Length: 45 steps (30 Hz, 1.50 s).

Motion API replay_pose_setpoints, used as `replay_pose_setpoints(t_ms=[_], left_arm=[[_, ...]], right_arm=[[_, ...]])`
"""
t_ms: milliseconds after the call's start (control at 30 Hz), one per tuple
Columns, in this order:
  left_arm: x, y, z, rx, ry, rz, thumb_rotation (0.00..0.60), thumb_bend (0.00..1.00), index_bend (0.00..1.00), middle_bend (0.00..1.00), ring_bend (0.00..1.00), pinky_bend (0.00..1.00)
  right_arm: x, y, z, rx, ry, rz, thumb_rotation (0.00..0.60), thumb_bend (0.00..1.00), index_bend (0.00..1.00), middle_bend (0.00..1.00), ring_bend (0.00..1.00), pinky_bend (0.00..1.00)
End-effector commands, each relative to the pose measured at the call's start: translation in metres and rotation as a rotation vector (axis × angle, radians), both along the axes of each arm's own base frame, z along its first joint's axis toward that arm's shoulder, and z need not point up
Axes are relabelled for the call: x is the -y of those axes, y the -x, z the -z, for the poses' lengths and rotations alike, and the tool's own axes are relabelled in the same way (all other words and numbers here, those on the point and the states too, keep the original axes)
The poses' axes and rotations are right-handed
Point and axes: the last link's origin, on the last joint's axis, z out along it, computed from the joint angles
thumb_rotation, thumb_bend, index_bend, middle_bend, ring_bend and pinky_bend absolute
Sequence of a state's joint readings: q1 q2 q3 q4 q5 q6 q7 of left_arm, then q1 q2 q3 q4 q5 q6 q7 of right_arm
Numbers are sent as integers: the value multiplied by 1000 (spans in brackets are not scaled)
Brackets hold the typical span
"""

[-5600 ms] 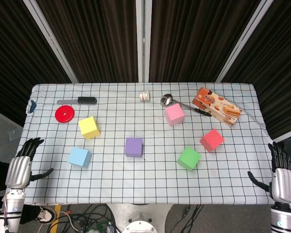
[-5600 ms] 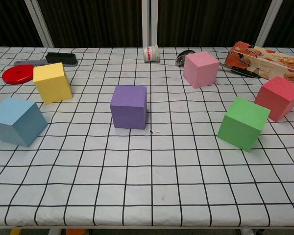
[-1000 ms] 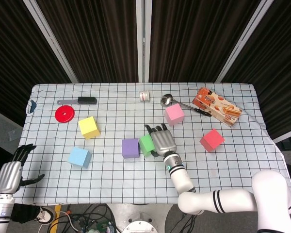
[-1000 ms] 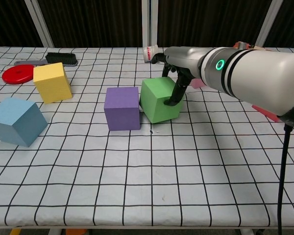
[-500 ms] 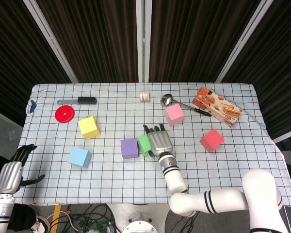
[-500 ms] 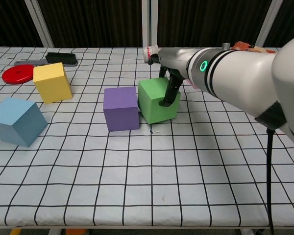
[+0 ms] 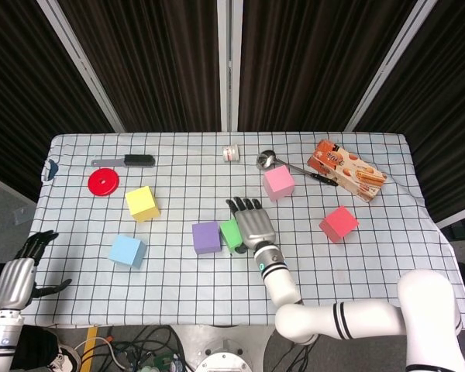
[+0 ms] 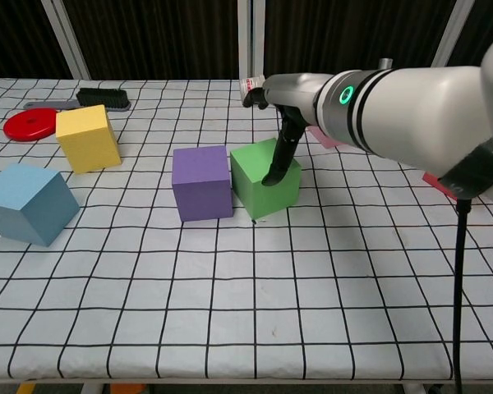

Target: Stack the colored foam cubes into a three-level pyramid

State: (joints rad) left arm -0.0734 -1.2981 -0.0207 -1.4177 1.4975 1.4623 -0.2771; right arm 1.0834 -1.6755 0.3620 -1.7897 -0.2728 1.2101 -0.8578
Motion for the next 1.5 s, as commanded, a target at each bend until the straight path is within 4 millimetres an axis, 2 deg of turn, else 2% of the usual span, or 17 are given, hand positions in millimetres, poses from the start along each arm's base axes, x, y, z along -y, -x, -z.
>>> replay_pose_setpoints(t_ms=[33, 167, 267, 400, 633, 867, 1133, 1500], left_arm=[[0, 0, -1, -2, 0, 0, 600, 30, 149, 104, 60, 220], [-2, 0, 0, -3, 14, -6, 600, 29, 149, 104, 60, 220], [-5, -1, 3, -11, 30, -12, 600, 29, 149, 104, 60, 220], [-11, -6, 9, -21, 45, -12, 600, 30, 149, 104, 60, 220], [-14, -11, 13, -36, 56, -19, 600, 30, 149, 104, 46, 220], [-11, -10, 10, -12, 41, -22, 600, 31, 154, 104, 9, 220], [-9, -6, 10, -8, 46, -27, 600, 32, 154, 104, 7, 220], [-9, -2, 12, -5, 45, -43, 600, 32, 158, 104, 7, 220]], right_arm=[[5, 5, -23, 88, -17, -37, 600, 64, 0, 24, 0, 0], [19, 33, -48, 171, -109, -69, 600, 83, 0, 45, 0, 0], [32, 64, -64, 108, -164, -114, 600, 83, 0, 57, 0, 0], [45, 80, -70, 58, -210, -156, 600, 83, 0, 84, 0, 0], [59, 80, -62, 9, -219, -246, 600, 83, 0, 126, 0, 0], [59, 73, -42, 59, -221, -283, 600, 88, 0, 156, 0, 0], [58, 68, -31, 75, -246, -310, 600, 94, 0, 164, 0, 0], [62, 62, -15, 89, -268, -307, 600, 164, 0, 311, 0, 0]])
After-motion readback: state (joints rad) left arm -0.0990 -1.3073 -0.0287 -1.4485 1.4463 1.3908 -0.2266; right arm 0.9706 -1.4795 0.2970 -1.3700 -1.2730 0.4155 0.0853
